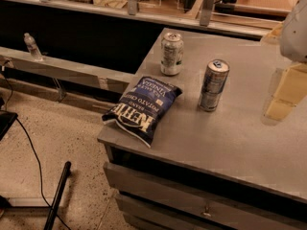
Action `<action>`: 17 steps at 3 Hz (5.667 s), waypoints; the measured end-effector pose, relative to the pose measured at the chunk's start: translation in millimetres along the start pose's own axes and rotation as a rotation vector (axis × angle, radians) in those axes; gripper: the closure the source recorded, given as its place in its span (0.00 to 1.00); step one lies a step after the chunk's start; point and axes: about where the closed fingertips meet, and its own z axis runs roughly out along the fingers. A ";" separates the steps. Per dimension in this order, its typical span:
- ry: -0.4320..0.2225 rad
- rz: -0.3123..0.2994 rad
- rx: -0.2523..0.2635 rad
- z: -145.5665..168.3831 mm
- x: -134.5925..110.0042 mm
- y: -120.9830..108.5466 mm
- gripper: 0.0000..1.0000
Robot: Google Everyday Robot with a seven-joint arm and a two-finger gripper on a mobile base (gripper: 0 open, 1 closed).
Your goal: Pick redbull can
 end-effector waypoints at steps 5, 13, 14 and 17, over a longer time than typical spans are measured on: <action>-0.541 0.092 -0.015 60.6 -78.9 -56.0 0.00; -0.672 0.147 -0.001 77.0 -69.1 -64.7 0.65; -0.669 0.131 -0.020 76.0 -74.4 -62.4 0.88; -0.734 0.065 -0.002 26.0 -114.9 -70.8 1.00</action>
Offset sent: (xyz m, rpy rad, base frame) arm 0.0266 0.0153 -0.0051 0.1748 -0.0430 0.0835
